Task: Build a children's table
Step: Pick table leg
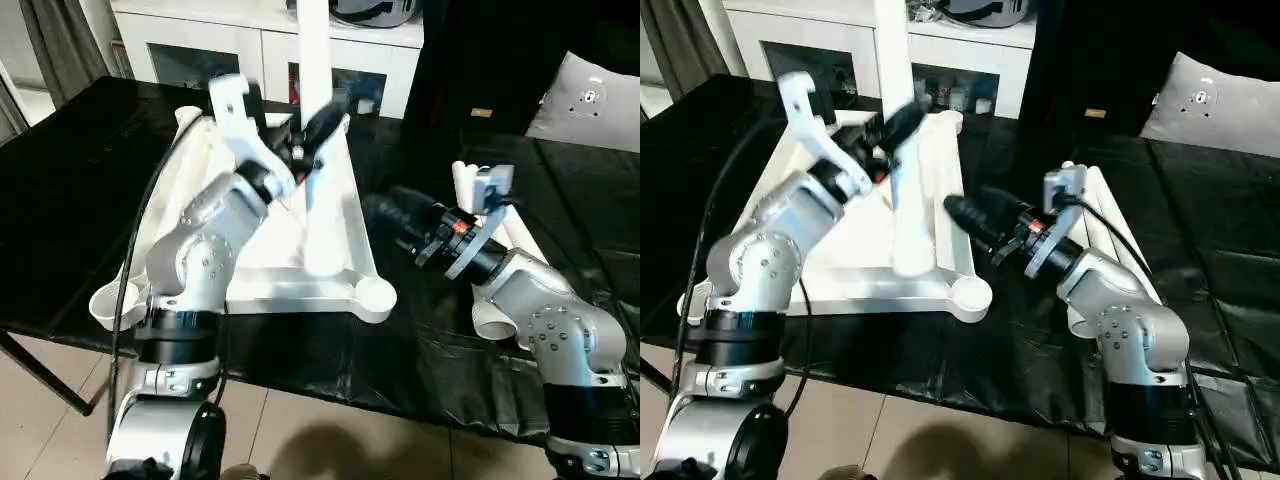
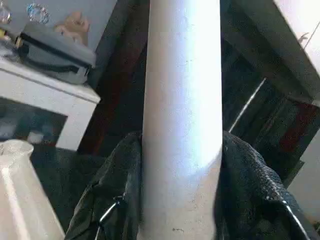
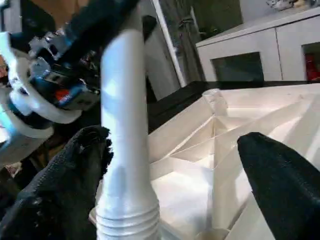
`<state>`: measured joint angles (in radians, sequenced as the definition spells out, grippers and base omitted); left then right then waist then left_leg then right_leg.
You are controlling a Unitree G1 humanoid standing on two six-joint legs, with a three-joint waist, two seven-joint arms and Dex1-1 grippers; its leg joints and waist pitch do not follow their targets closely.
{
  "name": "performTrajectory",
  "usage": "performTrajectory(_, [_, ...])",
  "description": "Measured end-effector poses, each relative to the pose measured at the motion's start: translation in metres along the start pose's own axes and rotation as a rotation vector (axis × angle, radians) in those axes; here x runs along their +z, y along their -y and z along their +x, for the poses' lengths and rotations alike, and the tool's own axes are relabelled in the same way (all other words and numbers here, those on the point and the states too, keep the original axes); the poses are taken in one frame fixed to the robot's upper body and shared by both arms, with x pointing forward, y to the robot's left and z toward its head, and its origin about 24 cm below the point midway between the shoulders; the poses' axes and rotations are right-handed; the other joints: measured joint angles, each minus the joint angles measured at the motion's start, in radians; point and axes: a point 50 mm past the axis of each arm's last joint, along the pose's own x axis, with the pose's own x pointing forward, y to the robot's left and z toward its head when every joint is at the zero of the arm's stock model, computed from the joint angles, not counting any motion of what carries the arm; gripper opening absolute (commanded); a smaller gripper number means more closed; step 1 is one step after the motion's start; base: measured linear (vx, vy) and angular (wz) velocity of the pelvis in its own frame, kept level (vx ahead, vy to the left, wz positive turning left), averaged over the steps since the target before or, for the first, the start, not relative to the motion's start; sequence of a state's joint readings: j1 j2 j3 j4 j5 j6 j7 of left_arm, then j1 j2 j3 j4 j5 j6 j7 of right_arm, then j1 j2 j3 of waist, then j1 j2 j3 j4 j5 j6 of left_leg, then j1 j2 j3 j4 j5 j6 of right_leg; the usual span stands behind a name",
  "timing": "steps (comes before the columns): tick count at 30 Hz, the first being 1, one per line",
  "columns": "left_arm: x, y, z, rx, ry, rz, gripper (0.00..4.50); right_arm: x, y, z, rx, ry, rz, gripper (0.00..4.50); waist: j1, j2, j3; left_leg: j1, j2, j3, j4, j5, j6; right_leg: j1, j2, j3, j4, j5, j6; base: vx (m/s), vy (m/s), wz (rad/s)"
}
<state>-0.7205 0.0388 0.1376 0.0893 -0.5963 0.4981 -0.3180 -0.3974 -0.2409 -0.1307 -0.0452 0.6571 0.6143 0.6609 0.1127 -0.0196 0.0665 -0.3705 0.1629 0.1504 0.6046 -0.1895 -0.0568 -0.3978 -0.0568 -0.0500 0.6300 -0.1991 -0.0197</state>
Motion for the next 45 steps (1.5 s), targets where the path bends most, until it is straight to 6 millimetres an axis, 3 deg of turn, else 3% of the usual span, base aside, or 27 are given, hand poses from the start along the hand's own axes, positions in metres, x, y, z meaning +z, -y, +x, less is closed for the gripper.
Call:
performTrajectory(8, [0.002,0.004,0.0,-0.014,-0.023,0.104,1.8,0.0,-0.012,0.002,0.074,-0.123,-0.101,4.5,0.001,-0.001,0.0,-0.001,0.0,0.0,0.0,0.0,0.0,0.0,0.0,0.0,-0.001,0.0,0.0,0.0,0.0,0.0])
performTrajectory(16, [-0.008,0.02,0.003,-0.087,-0.046,0.211,1.8,-0.006,-0.021,0.021,0.083,-0.161,-0.092,4.5,0.0,-0.001,0.0,-0.001,0.0,0.0,0.0,0.0,0.0,-0.001,0.0,0.0,-0.001,0.0,0.0,0.0,0.0,0.0])
performTrajectory(29, [-0.022,0.037,0.004,-0.186,-0.09,0.278,1.8,-0.021,-0.02,0.036,0.048,-0.225,-0.061,4.5,0.0,-0.002,0.001,-0.003,0.0,0.0,0.0,0.001,0.0,-0.002,0.0,0.0,-0.001,0.0,0.001,0.0,0.0,0.0])
performTrajectory(45, [-0.025,0.044,0.004,-0.247,-0.105,0.298,1.8,-0.025,-0.02,0.042,0.065,-0.236,-0.034,3.08,0.0,-0.002,0.001,-0.003,0.0,0.0,0.0,0.001,0.0,-0.002,0.0,0.0,-0.001,0.0,0.0,0.0,0.0,0.0])
